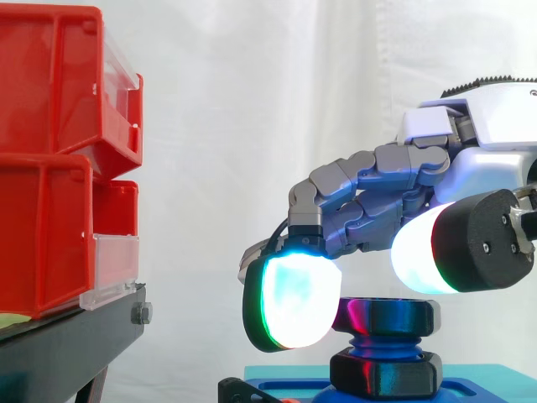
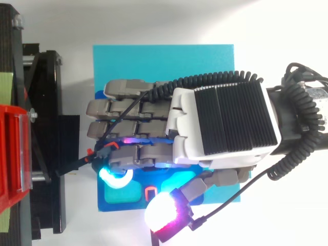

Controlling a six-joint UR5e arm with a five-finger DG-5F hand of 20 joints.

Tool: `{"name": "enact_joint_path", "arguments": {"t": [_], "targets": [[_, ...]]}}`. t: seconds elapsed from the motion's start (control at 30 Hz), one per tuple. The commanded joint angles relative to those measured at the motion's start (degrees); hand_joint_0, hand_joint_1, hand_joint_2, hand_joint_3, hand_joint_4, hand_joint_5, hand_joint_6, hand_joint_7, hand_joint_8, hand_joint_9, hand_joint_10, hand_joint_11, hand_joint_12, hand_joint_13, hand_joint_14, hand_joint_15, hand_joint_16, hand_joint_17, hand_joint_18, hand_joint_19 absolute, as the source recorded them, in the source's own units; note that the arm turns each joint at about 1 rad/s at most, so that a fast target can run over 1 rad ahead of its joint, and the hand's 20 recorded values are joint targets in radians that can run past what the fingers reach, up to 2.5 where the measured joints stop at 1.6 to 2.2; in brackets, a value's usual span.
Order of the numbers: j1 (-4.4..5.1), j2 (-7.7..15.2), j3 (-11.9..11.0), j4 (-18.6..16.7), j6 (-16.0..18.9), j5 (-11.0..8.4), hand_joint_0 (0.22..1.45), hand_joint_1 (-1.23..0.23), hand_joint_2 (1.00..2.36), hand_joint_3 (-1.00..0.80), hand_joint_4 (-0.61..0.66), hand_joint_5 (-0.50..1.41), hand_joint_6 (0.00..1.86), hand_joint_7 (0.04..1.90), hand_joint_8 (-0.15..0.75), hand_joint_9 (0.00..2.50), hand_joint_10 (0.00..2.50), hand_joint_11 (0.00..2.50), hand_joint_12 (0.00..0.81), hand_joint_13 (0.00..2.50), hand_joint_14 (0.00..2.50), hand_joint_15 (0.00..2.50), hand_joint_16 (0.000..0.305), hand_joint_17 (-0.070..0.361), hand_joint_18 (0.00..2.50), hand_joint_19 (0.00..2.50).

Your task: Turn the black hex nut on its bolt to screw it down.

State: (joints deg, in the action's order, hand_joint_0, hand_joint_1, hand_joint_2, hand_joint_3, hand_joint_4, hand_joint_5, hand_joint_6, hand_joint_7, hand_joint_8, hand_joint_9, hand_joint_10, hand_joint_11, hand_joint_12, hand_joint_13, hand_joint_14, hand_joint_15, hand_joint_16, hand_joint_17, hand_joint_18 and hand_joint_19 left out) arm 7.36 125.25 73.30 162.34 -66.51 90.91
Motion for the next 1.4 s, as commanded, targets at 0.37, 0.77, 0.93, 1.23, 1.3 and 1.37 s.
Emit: {"name": "enact_joint_path", "arguments": {"t": [0.37,0.77,0.93,1.23,1.3,1.37], "targets": [[-2.09,-0.01,-0.08,-0.01,-0.99,3.84,0.51,-0.46,1.0,-0.5,0.19,-0.2,0.56,0.94,0.237,0.35,0.0,0.14,0.249,0.21,0.0,0.0,0.038,0.085,0.03,0.0],[-4.02,-0.01,-0.17,-0.1,-2.3,6.92,0.51,-0.46,1.0,-0.5,0.2,-0.2,0.58,0.9,0.242,0.36,0.0,0.17,0.25,0.21,0.0,0.0,0.038,0.085,0.04,0.0],[-4.9,-0.01,-0.08,-0.1,-2.74,8.32,0.51,-0.46,1.0,-0.5,0.19,-0.2,0.58,0.9,0.243,0.37,0.0,0.17,0.249,0.21,0.0,0.0,0.038,0.085,0.04,0.0],[-7.19,-0.01,-0.17,-0.45,-2.83,11.31,0.51,-0.46,1.0,-0.5,0.2,-0.2,0.58,0.9,0.246,0.37,0.0,0.17,0.247,0.22,0.0,0.0,0.037,0.084,0.04,0.02],[-7.63,-0.01,-0.26,-0.98,-2.92,11.22,0.51,-0.46,1.0,-0.5,0.2,-0.2,0.58,0.9,0.246,0.37,0.0,0.18,0.247,0.22,0.0,0.0,0.037,0.084,0.04,0.02],[-8.07,0.08,-0.44,-0.8,-2.83,11.13,0.51,-0.46,1.0,-0.5,0.2,-0.2,0.58,0.91,0.246,0.38,0.0,0.17,0.245,0.21,0.0,0.0,0.037,0.083,0.04,0.03]]}}
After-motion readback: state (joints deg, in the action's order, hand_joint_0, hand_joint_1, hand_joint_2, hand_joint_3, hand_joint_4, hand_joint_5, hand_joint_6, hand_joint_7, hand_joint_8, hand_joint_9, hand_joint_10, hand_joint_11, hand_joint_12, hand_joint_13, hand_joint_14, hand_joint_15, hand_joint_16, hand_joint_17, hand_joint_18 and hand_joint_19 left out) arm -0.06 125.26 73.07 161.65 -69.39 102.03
